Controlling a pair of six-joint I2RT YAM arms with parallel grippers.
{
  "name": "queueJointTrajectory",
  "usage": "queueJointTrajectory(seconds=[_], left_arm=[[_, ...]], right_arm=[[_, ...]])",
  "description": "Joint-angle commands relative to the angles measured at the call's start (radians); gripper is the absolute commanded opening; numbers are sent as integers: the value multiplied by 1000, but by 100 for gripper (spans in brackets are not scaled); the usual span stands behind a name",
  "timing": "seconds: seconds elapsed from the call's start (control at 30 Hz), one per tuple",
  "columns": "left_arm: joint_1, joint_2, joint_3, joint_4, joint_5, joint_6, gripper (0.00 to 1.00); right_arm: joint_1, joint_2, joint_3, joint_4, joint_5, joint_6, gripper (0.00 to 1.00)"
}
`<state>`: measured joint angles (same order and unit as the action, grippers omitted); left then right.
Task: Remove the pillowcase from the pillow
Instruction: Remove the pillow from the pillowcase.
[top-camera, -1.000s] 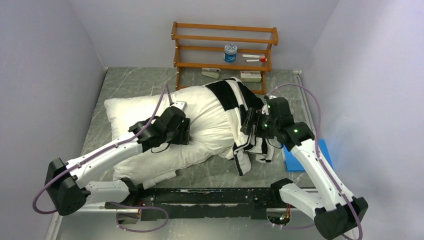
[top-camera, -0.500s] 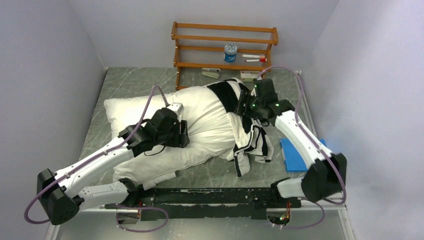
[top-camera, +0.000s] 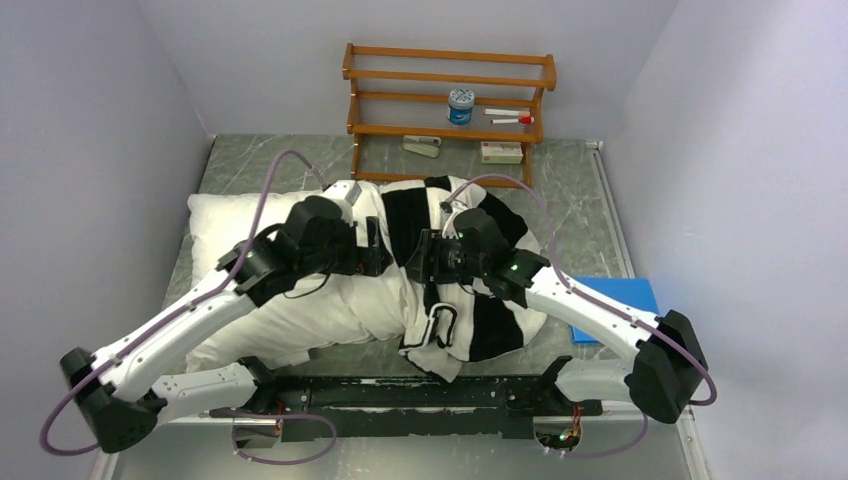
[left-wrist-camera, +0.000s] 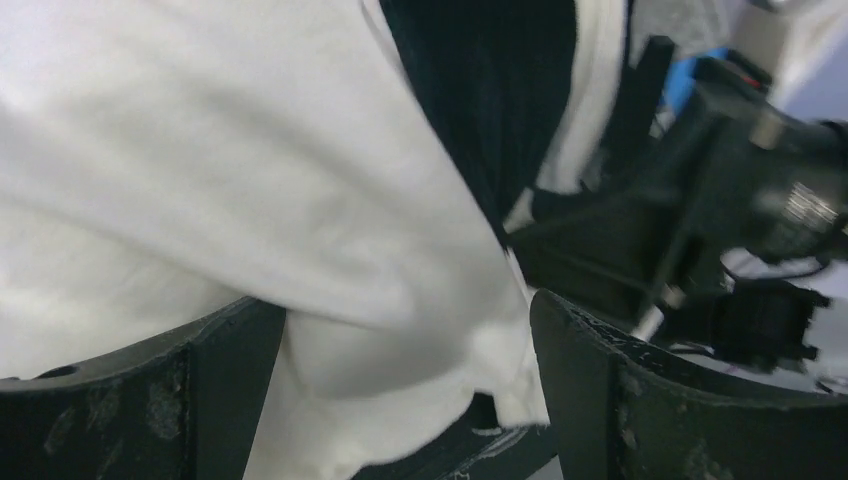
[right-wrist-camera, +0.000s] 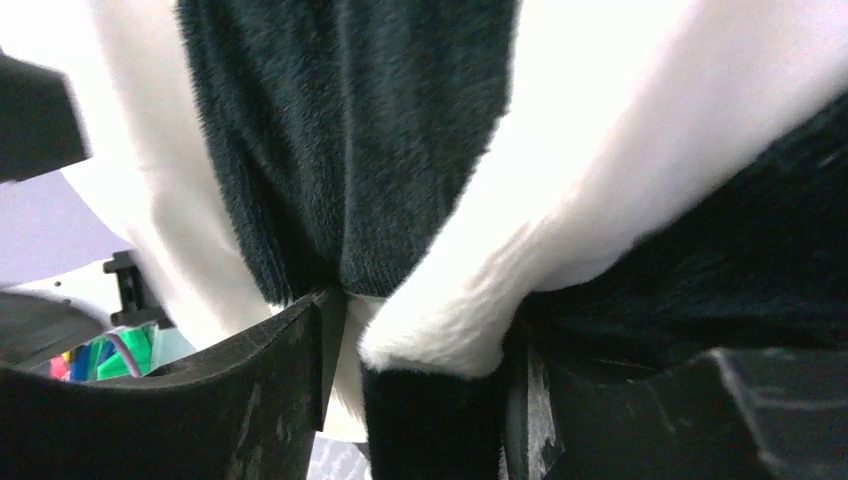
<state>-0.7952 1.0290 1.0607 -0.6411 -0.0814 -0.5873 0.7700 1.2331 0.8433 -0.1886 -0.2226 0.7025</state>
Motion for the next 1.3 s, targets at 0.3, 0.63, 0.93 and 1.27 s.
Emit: queueJointTrajectory(seconds=[0.3, 0.63, 0.93, 1.27], left_arm=[[8, 128, -197, -101, -175, -128, 77], [8, 89, -255, -116, -159, -125, 73], [9, 76, -300, -94, -187, -138, 65], [56, 125, -317, -125, -218, -140, 53]], right_arm=[[-203, -257, 142, -505, 396, -81, 88], [-455, -92, 27, -222, -258, -139, 88], [-600, -115, 159, -389, 329, -139, 0], [-896, -131, 330, -404, 338, -207, 0]])
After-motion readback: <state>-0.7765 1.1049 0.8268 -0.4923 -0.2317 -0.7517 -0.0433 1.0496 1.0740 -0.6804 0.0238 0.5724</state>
